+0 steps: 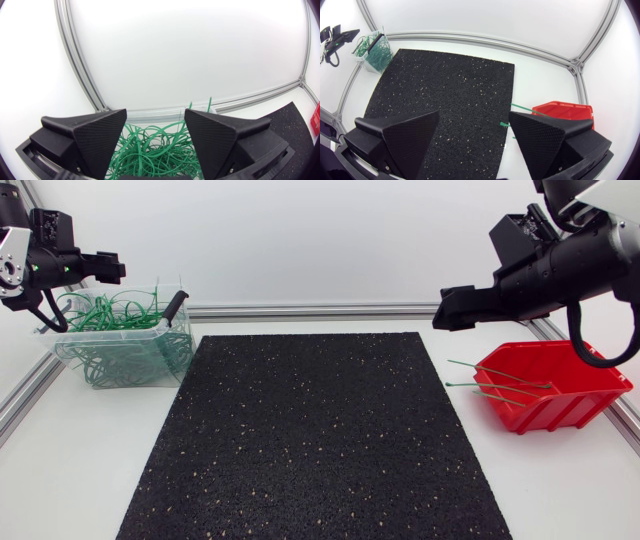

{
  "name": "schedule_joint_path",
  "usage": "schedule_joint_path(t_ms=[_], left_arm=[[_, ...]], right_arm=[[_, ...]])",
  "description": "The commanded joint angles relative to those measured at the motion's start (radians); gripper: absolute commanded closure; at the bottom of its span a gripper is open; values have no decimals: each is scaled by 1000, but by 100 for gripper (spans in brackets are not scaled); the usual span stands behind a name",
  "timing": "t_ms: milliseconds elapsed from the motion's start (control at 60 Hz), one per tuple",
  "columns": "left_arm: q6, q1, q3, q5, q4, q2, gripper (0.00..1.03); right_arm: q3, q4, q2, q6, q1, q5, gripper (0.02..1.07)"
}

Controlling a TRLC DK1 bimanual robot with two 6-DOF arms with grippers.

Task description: Take a green cable tie from the red box, thread the tail through the head to close it, then place it in the transparent bin on the left.

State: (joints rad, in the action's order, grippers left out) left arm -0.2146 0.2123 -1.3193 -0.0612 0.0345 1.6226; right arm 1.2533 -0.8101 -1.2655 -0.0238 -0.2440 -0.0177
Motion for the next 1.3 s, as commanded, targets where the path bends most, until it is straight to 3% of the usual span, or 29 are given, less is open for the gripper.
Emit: schedule_joint_path(t_ms=[0,367,583,817,1017,1283], left_arm=[[-26,-13,15,11,-13,-53,3],[-28,-17,244,17,-30,-325,4],[-28,-5,476,9,-10,-547,4],[-3,7,695,-5,22,-759,4],[12,-1,878,-20,73,-948,4],[65,-28,1009,-22,31,-1170,4]], right_arm=[[-22,19,23,25,26,5,6],[-152,253,173,79,195,1,6],[-368,443,367,130,305,-30,6],[-580,555,581,134,434,-110,6],[-746,620,736,133,456,-113,6],[-890,682,885,107,407,-82,6]])
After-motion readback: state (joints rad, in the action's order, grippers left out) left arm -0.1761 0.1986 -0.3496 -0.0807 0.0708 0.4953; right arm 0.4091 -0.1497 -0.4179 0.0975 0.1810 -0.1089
